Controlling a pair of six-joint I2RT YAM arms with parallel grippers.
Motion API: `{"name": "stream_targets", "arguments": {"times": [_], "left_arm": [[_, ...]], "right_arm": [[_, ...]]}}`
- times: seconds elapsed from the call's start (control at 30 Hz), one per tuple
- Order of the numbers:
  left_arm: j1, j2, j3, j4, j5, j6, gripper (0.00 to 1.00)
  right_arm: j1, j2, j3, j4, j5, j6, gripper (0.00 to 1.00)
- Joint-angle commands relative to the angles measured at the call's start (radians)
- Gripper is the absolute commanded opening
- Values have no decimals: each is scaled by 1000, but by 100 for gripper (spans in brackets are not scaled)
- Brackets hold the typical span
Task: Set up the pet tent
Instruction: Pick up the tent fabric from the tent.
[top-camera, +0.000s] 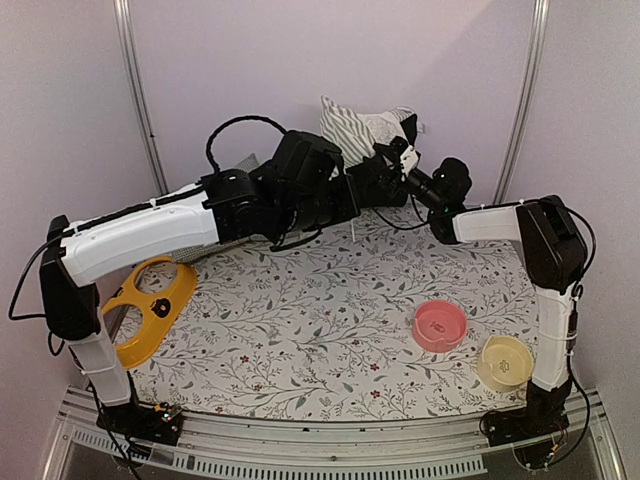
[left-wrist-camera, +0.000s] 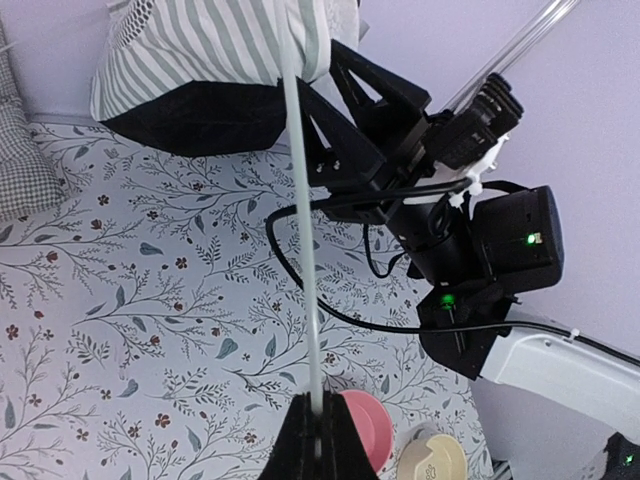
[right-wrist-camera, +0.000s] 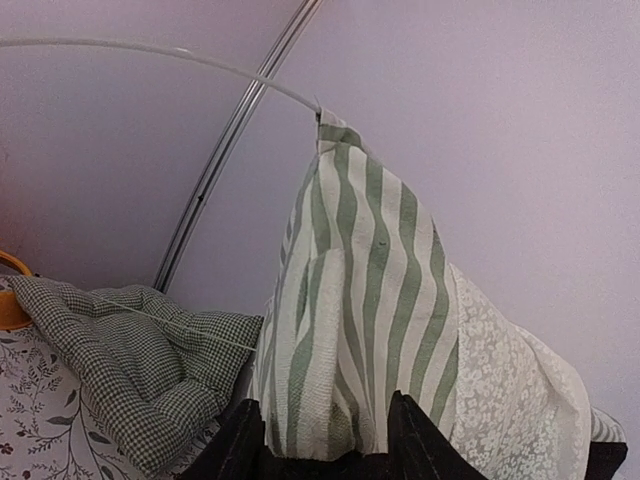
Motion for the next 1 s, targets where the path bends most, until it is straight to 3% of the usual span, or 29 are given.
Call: {"name": "stream_targets", "arguments": {"times": [0.0,0.33,0.47,0.7,0.97], "left_arm": [[33,21,18,-10,0,32,0],[41,28,24,-10,4,32,0],[43,24,21,-3,6,26,0],[88,21,-3,119,70,-33,0],[131,62,55,273,-10,-56,0]], "right_arm": [[9,42,82,-76,0,-19,42],[24,52,135,-105,9,-39,26],[35,37,117,-119,15,-54,0],[110,-102,-242,180,93,-168,0],[178,-180,-520,440,178,-237,0]]}}
